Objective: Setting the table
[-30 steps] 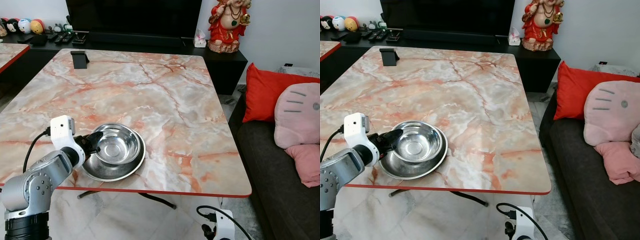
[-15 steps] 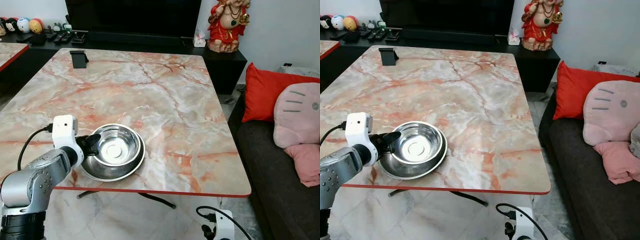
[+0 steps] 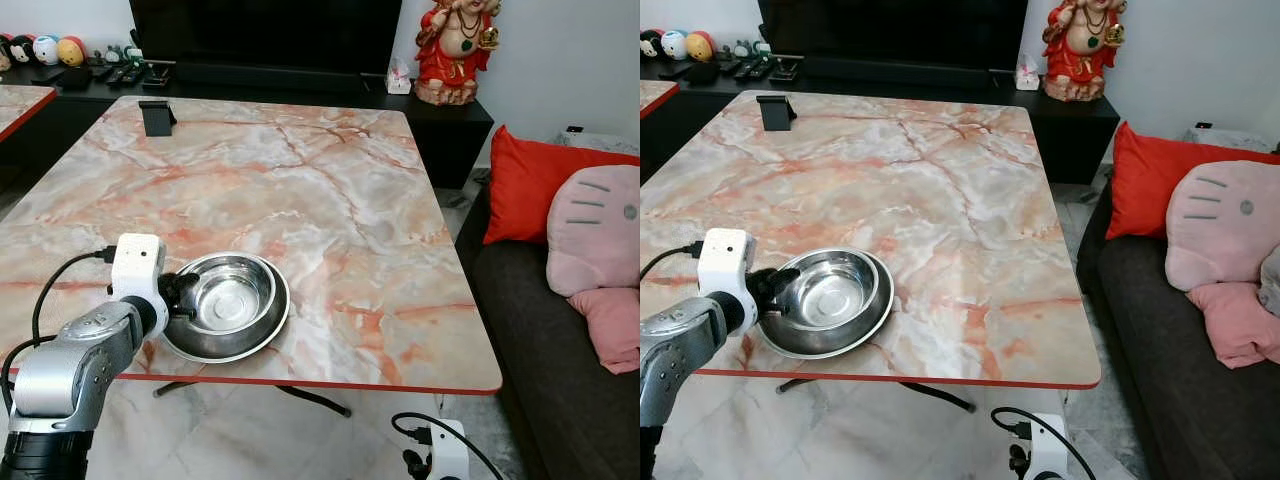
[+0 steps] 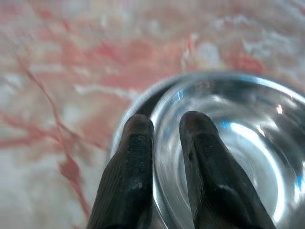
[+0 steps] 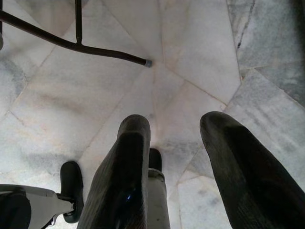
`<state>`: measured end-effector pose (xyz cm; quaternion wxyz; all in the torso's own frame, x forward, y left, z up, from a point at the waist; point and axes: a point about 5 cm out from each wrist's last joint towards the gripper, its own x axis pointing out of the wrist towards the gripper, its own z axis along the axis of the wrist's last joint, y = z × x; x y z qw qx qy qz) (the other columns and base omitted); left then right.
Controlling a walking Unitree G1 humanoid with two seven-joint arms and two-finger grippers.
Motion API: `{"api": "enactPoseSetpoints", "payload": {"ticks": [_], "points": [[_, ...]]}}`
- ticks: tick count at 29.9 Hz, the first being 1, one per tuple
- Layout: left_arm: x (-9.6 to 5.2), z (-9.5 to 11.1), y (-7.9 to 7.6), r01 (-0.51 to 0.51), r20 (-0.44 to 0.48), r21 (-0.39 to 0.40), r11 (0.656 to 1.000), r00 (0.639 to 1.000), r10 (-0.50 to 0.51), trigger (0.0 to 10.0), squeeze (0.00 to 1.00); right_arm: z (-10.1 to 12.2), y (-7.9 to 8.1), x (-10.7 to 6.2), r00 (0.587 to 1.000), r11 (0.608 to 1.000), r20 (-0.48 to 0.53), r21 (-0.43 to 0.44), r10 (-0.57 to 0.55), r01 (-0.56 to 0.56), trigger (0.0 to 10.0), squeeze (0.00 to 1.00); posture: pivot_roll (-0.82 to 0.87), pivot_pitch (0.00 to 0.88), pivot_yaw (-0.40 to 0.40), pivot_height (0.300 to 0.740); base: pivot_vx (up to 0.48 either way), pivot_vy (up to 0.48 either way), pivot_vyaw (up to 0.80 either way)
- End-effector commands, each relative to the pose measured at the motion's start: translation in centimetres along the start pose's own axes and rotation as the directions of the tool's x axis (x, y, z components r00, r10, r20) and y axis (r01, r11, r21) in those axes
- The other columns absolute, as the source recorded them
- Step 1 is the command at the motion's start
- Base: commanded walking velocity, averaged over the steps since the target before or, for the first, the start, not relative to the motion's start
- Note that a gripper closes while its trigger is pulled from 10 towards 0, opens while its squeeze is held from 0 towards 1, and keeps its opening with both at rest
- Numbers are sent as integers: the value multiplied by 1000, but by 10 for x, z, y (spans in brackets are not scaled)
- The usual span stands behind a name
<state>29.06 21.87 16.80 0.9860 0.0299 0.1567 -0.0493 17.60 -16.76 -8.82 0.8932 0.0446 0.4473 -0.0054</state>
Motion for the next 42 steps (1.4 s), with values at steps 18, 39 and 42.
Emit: {"api": "enactPoseSetpoints", "payload": {"ticks": [18, 39, 42], "points": [[-9, 19, -39, -97, 525, 288, 953, 848, -72, 10000, 0, 3, -3, 0, 999, 1000, 30, 27, -17, 16, 10000, 0, 110, 0, -82, 740, 0, 0, 0], [11, 22, -56, -38, 584, 202, 979, 807, -89, 10000, 0, 3, 2, 0, 998, 996, 40, 72, -48, 45, 10000, 0, 67, 0, -24, 740, 0, 0, 0], [13, 23, -57, -27, 587, 194, 981, 804, -94, 10000, 0, 3, 5, 1, 998, 996, 42, 84, -47, 43, 10000, 0, 63, 0, -16, 740, 0, 0, 0]]}}
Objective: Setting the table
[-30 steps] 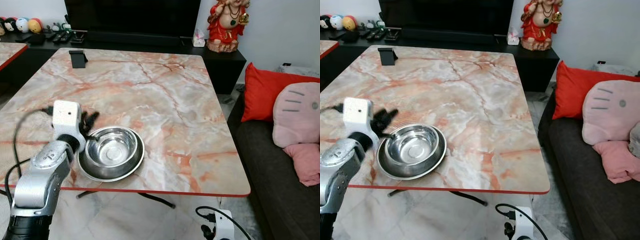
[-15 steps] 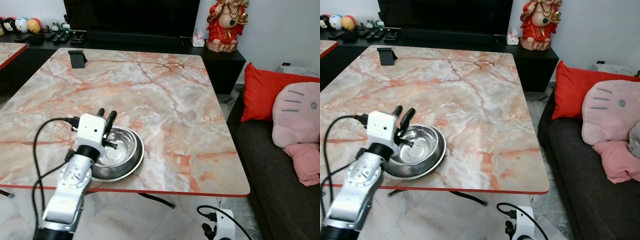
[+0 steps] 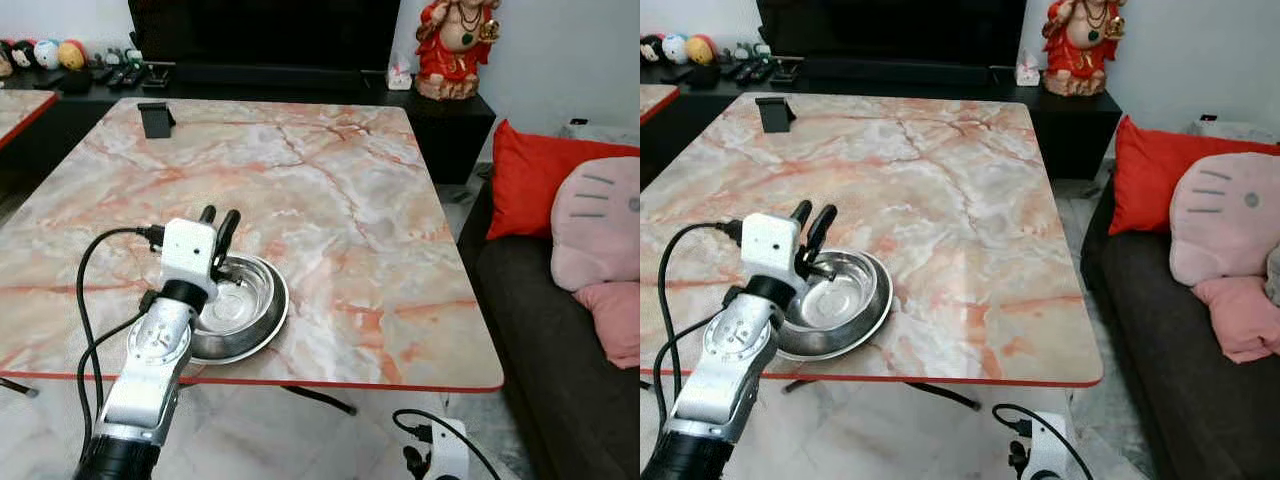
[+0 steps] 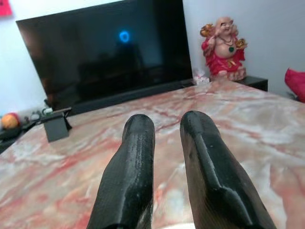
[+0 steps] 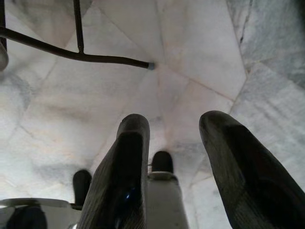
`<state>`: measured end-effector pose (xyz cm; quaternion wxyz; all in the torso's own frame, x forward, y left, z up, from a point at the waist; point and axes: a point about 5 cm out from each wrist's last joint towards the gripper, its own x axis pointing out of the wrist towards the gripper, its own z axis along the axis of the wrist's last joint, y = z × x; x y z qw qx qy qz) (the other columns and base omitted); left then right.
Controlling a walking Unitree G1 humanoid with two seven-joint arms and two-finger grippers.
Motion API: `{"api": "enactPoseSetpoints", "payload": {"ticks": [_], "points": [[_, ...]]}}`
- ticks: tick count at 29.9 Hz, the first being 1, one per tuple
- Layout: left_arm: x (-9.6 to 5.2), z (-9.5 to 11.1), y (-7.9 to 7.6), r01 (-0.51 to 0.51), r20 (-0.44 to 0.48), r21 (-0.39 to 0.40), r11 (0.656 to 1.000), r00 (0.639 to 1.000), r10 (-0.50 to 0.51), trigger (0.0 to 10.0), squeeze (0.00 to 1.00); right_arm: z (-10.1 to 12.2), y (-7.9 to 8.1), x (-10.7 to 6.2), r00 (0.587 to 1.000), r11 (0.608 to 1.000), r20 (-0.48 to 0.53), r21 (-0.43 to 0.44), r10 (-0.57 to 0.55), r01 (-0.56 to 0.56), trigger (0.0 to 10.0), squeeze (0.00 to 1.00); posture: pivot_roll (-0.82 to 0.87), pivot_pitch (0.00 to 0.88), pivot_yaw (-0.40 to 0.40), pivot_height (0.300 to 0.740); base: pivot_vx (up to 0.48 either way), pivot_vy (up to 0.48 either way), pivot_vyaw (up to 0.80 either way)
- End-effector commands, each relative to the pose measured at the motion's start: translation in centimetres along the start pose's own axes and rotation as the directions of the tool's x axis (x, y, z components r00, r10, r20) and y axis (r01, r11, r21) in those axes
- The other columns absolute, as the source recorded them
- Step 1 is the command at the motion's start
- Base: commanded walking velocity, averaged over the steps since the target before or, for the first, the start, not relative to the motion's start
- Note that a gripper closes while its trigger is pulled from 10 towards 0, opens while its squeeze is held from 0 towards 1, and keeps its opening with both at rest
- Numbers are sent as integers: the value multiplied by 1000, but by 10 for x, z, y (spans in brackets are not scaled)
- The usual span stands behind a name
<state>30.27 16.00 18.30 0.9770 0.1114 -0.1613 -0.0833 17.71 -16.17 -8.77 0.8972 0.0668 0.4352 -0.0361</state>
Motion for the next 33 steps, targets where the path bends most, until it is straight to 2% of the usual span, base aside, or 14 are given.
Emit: {"api": "enactPoseSetpoints", "payload": {"ticks": [1, 6, 15, 33], "points": [[2, 0, -1, 8, 8, -13, 1000, 1000, -7, 10000, 0, 3, -1, 0, 1000, 1000, 16, 16, -11, 11, 10000, 0, 63, 0, -16, 740, 0, 0, 0], [3, -1, -3, 14, 10, -13, 1000, 1000, -14, 10000, 0, 3, 0, 0, 1000, 1000, 18, 25, -13, 13, 10000, 0, 65, 0, -13, 740, 0, 0, 0], [0, -2, -1, -1, 4, -21, 1000, 1000, 1, 10000, 0, 3, -1, 0, 1000, 1000, 20, 15, -8, 7, 10000, 0, 83, 0, -28, 740, 0, 285, 0], [4, 5, 0, -10, 29, -20, 1000, 1000, 11, 10000, 0, 3, -1, 0, 1000, 1000, 16, -3, -1, 1, 10000, 0, 87, 0, -31, 740, 0, 399, 0]]}}
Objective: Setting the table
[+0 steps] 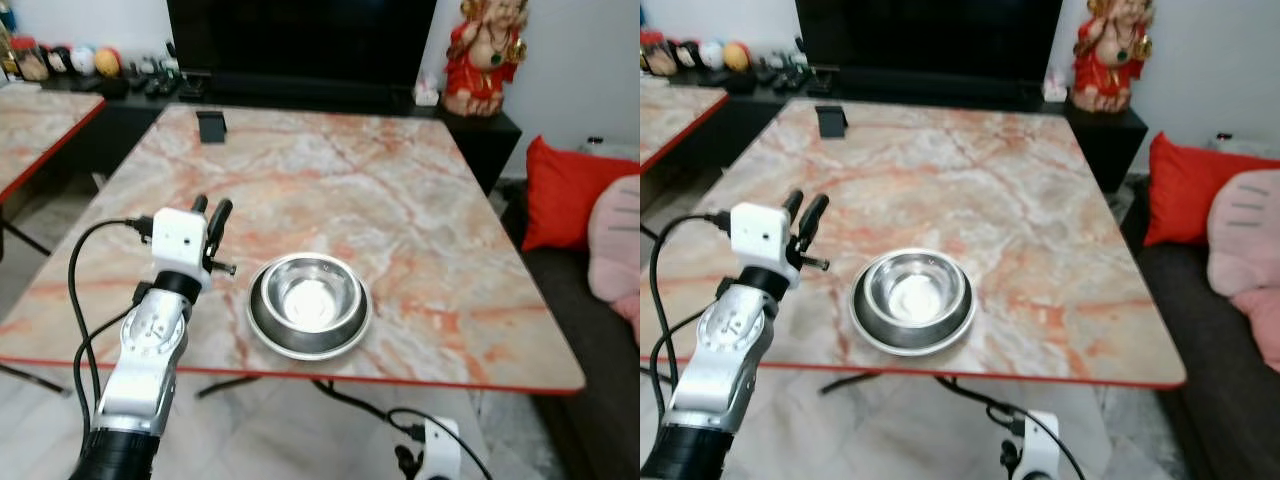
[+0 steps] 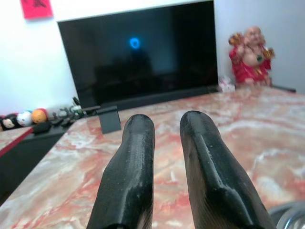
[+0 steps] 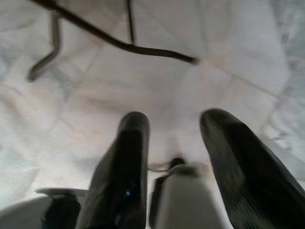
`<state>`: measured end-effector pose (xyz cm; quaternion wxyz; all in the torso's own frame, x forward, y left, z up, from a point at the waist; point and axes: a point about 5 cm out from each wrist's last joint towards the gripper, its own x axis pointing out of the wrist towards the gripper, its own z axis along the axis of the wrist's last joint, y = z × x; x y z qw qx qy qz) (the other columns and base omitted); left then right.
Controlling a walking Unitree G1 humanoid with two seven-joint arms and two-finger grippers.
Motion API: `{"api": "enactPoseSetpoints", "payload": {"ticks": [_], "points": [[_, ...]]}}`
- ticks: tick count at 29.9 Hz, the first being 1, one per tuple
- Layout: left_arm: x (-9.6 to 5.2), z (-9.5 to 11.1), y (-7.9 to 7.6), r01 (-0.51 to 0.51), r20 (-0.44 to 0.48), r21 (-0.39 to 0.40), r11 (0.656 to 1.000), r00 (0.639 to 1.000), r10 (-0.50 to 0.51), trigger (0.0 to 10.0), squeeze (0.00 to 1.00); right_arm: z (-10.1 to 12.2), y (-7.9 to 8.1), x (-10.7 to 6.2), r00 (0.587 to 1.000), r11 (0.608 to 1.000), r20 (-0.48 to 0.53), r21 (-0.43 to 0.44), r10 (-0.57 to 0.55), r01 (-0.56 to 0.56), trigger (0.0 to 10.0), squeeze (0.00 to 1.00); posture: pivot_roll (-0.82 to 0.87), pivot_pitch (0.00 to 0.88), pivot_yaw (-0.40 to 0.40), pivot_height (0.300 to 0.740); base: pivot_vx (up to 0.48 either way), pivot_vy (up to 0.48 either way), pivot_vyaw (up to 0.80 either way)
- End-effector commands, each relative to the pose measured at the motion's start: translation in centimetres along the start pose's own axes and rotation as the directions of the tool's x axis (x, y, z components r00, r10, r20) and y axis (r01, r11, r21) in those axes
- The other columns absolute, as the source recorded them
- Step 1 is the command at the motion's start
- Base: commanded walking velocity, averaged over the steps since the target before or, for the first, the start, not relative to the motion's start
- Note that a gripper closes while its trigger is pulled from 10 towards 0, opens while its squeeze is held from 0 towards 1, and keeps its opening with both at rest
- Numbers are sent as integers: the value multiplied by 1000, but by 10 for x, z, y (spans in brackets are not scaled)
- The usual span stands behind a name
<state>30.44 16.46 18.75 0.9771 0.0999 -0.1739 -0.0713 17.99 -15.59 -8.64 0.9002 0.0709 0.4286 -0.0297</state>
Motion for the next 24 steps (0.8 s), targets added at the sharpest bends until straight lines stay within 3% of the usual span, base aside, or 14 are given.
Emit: {"api": "enactPoseSetpoints", "payload": {"ticks": [1, 16, 24], "points": [[2, 2, -6, 19, 6, -4, 1000, 1000, -19, 10000, 0, 1, -7, 0, 1000, 1000, 2, -9, -16, 16, 10000, 0, 87, 0, -32, 740, 0, 412, 0], [2, 5, -5, 8, 15, -1, 1000, 1000, -8, 10000, 0, 2, -7, 0, 1000, 1000, 0, -23, -2, 2, 10000, 0, 100, 0, -37, 740, 0, 416, 0], [1, 5, -3, 1, 15, 2, 1000, 1000, -1, 10000, 0, 2, -6, 0, 1000, 1000, 3, -29, 8, -8, 10000, 0, 103, 0, -41, 740, 0, 418, 728]]}}
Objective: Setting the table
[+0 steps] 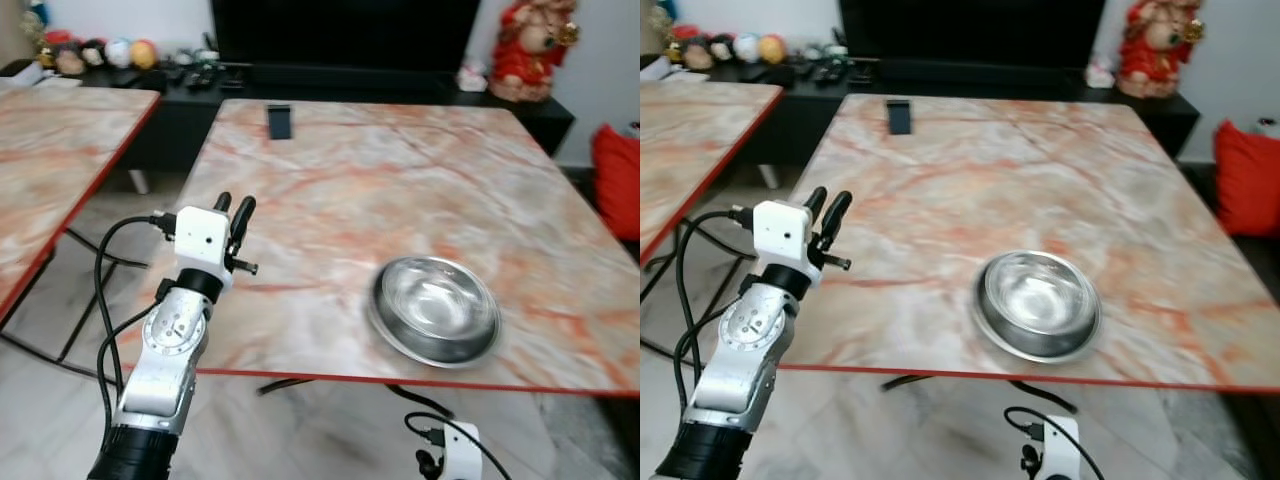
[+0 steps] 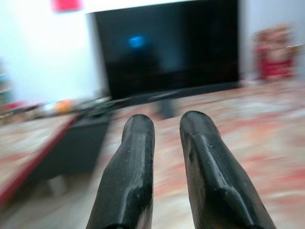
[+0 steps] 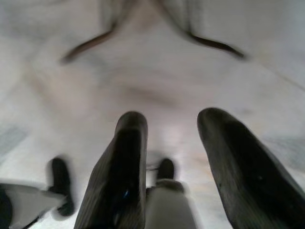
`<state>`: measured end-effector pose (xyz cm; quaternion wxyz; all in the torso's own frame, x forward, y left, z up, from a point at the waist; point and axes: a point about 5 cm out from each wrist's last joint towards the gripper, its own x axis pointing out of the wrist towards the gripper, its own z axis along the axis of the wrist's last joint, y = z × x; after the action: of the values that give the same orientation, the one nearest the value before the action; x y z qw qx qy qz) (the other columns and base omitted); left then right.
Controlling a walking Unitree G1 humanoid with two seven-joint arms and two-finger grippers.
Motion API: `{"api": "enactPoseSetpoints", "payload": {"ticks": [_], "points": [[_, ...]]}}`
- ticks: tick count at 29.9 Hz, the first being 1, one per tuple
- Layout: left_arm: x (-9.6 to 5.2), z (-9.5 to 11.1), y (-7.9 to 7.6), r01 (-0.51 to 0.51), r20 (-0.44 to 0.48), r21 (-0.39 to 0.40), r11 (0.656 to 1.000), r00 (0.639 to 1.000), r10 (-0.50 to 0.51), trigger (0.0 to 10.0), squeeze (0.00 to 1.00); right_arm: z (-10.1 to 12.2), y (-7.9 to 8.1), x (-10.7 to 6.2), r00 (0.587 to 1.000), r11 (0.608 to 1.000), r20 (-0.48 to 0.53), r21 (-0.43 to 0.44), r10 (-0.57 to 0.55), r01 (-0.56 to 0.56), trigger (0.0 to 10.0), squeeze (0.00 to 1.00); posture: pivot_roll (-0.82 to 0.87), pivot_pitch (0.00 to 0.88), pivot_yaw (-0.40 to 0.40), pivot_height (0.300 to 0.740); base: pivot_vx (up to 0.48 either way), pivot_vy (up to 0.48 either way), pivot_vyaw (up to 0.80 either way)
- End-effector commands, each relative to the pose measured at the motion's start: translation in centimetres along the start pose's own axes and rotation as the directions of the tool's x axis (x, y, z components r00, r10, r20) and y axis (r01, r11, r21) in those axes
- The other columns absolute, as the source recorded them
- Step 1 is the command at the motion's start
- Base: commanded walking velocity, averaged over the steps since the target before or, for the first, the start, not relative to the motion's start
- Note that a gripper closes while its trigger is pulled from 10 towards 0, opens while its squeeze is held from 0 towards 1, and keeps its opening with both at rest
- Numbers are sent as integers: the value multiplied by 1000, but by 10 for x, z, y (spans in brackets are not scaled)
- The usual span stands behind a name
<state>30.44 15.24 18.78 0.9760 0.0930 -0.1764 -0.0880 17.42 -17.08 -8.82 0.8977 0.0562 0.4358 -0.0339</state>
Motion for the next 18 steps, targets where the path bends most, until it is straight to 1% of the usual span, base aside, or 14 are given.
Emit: {"api": "enactPoseSetpoints", "payload": {"ticks": [1, 18], "points": [[-1, 3, 9, -30, 7, 22, 999, 1000, 30, 10000, 0, 6, 9, 2, 999, 1000, 17, -5, 30, -30, 10000, 0, 103, 0, -41, 740, 0, 412, 800], [3, 8, 10, -35, 27, 28, 999, 999, 34, 10000, 0, 6, 9, 2, 999, 999, 13, -12, 41, -41, 10000, 0, 107, 0, -45, 740, 0, 416, 800]]}}
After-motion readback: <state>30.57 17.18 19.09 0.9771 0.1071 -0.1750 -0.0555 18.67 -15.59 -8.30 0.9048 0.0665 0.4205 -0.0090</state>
